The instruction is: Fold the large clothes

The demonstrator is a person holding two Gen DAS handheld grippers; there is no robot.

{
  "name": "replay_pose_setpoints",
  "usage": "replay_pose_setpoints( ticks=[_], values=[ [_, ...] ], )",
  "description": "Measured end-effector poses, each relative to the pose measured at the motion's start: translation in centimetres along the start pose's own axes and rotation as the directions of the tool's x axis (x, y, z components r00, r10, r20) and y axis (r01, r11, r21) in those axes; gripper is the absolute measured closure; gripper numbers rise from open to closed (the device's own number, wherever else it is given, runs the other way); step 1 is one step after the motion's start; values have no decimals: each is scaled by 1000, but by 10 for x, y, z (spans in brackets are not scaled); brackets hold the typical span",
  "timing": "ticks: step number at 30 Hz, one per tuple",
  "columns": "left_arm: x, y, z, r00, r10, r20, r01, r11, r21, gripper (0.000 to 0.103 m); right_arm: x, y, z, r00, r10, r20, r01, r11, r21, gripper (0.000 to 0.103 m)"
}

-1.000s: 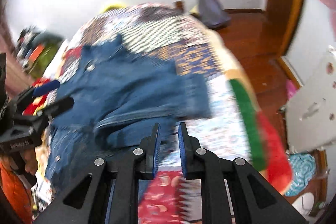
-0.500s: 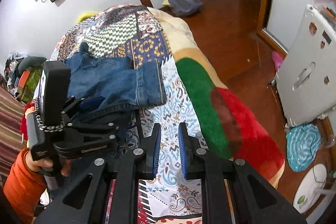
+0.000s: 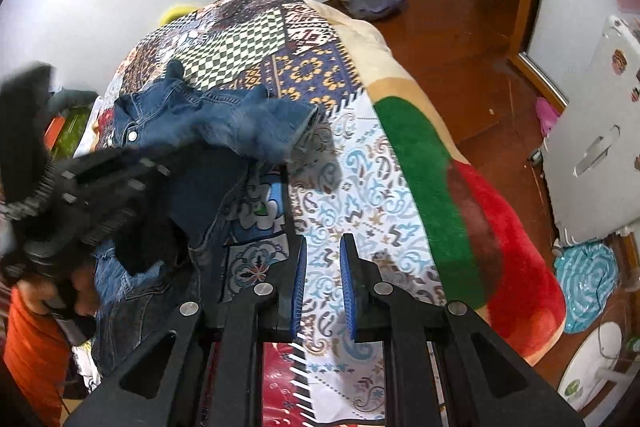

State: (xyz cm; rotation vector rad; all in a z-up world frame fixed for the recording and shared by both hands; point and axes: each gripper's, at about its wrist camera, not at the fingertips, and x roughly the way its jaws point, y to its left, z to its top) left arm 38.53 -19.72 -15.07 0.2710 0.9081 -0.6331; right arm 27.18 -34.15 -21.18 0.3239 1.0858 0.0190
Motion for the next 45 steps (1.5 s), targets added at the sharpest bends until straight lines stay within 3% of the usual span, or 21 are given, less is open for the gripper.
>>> replay_pose_setpoints(
  ticks=[5, 9, 13, 18, 24, 28, 31, 35, 37, 38, 45],
  values=[
    [-51, 19, 16, 991, -3, 134, 7, 1000, -28, 91, 3, 12, 4, 1000, 12, 0, -12, 1000, -13, 91],
    [-85, 45, 17, 974, 57, 217, -42, 996, -76, 92, 5, 25, 8, 999, 42, -3, -42, 999, -23, 91],
    [-113, 87, -2, 956, 125, 265, -85, 984, -158, 92, 8, 38, 12, 999, 36, -7, -36, 998, -56, 91],
    [-128, 133, -46, 955, 191, 226, -129, 957, -260, 92, 15, 58, 18, 1000, 27, -13, -29, 994, -105, 91],
    [-117, 172, -129, 977, 188, 102, -132, 907, -401, 92, 19, 87, 30, 1000, 14, 10, -12, 985, -170, 91],
    [-89, 184, -185, 996, 88, -22, -88, 876, -475, 92, 28, 102, 36, 1000, 3, 7, -2, 980, -199, 91],
    [-80, 180, -211, 999, 28, -47, -48, 864, -501, 91, 48, 108, 35, 999, -25, -30, 18, 975, -221, 91],
    [-72, 171, -233, 998, 6, -64, -39, 847, -530, 75, 90, 104, 24, 986, -106, -129, 69, 963, -261, 91],
    [-76, 173, -239, 998, 24, -58, -52, 831, -554, 48, 106, 100, 15, 977, -142, -160, 90, 952, -293, 91],
    [-78, 175, -242, 998, 20, -52, -46, 820, -570, 44, 108, 99, 10, 979, -145, -145, 93, 944, -318, 91],
    [-85, 194, -258, 999, -51, -7, 33, 729, -684, 42, 102, 111, -9, 969, -245, -35, 201, 861, -467, 91]
  ],
)
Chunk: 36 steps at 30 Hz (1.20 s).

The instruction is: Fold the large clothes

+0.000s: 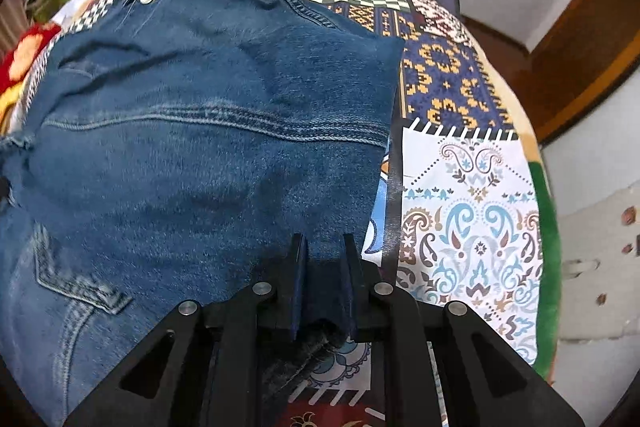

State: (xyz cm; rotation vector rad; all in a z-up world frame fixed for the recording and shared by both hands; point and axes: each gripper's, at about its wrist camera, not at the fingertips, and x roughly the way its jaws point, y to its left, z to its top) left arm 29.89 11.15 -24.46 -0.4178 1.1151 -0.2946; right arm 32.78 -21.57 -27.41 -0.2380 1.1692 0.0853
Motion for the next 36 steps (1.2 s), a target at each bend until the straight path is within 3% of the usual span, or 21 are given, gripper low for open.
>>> replay_pose_setpoints(
  ticks=[9, 14, 18, 21, 23, 24, 26, 28, 31, 36],
  values=[
    [-11, 12, -7, 999, -2, 50, 6, 996, -86, 42, -5, -11, -9, 1000, -23, 8, 23, 999, 22, 91],
    [-25, 28, -9, 995, 41, 94, -26, 987, -160, 42, -4, -26, -16, 996, -81, -22, 82, 995, 58, 91],
    [-15, 43, -3, 997, 16, 70, 1, 972, -235, 41, -6, -41, -22, 999, -11, -35, 16, 992, 121, 91],
    [0, 40, 5, 998, 51, 45, -39, 970, -238, 41, -10, -46, -23, 998, 56, -42, -48, 985, 165, 91],
    [7, 30, 8, 991, 127, 47, -115, 973, -202, 55, -13, -50, -24, 996, 84, -37, -76, 979, 192, 91],
    [10, 19, 9, 977, 207, 52, -197, 968, -154, 63, -16, -53, -24, 995, 93, -32, -85, 975, 203, 91],
    [10, -3, 9, 942, 321, 96, -318, 947, -44, 69, -20, -56, -25, 995, 94, -22, -87, 972, 216, 91],
    [6, -34, 5, 878, 439, 190, -461, 882, 93, 73, -23, -62, -22, 996, 91, -11, -86, 970, 228, 91],
    [-9, -69, 3, 809, 481, 337, -562, 802, 203, 74, -28, -69, -16, 995, 95, 3, -93, 965, 245, 91],
    [-56, -99, 34, 793, 367, 487, -520, 823, 227, 75, -33, -69, -1, 995, 99, 31, -104, 962, 251, 91]
  ],
)
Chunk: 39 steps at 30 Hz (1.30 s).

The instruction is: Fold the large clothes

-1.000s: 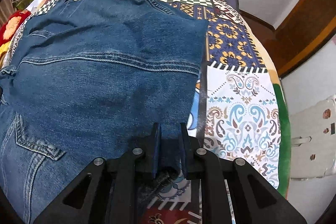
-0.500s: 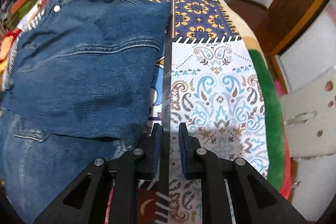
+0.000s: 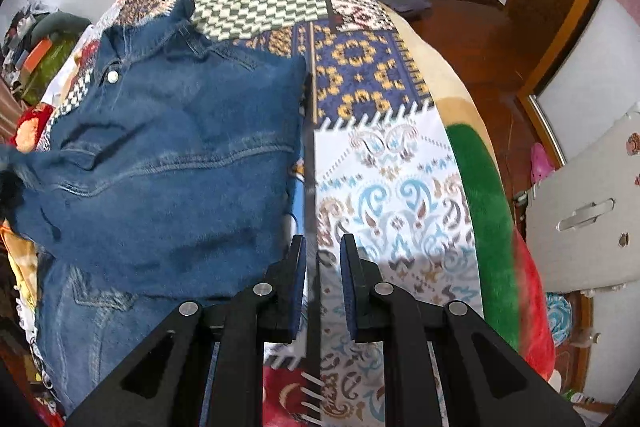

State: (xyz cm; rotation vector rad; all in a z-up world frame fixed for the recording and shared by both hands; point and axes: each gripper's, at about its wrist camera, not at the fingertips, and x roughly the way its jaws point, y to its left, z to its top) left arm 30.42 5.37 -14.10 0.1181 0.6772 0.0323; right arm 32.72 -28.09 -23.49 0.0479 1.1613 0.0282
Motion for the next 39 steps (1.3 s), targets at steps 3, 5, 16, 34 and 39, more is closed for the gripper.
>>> replay_pose_setpoints(
  ticks=[3, 5, 16, 34, 39],
  values=[
    [-11, 10, 39, 996, -52, 78, 55, 998, -34, 75, -5, 8, 8, 1000, 13, 21, -13, 1000, -9, 91],
    [-18, 18, 60, 989, -67, 131, 74, 996, -46, 75, -10, 15, 13, 999, 18, 39, -17, 1000, -21, 91],
    [38, 72, 50, 1000, 12, 9, -11, 997, -76, 75, -20, 51, 45, 994, 68, 88, -61, 995, -73, 91],
    [144, 108, -67, 947, -70, -313, 22, 988, -156, 47, 57, 93, 38, 994, -102, 42, 110, 963, -248, 91],
    [141, 111, -70, 943, -77, -325, 24, 986, -164, 47, 58, 108, 22, 966, -228, 121, 255, 911, -324, 91]
  ],
)
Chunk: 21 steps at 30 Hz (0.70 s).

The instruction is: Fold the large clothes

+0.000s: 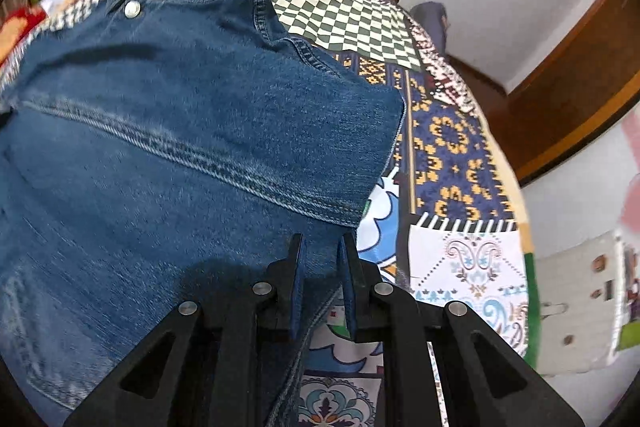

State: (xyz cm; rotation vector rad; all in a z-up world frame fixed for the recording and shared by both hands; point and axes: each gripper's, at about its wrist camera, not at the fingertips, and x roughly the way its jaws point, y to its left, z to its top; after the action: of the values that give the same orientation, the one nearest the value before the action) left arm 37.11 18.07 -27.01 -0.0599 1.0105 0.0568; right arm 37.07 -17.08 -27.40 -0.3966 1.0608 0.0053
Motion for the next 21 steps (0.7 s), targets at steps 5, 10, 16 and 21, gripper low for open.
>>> replay_pose_setpoints(
  ticks=[5, 10, 16, 21],
  values=[
    [-1, -8, 1, 998, 57, -3, -56, 997, 50, 47, -1, -6, -5, 997, -72, 4, 72, 997, -26, 80],
    [-6, -9, -1, 994, 112, -9, -110, 989, 94, 36, 7, -35, -5, 994, -106, 14, 105, 994, 41, 20],
    [-29, -4, -4, 991, 133, 14, -134, 984, 120, 30, 4, -71, -8, 996, 84, -8, -80, 976, 204, 20],
    [-49, 10, 11, 999, 48, 12, -49, 997, 54, 28, -5, -79, -12, 982, 187, 16, -185, 949, 254, 20]
  ],
)
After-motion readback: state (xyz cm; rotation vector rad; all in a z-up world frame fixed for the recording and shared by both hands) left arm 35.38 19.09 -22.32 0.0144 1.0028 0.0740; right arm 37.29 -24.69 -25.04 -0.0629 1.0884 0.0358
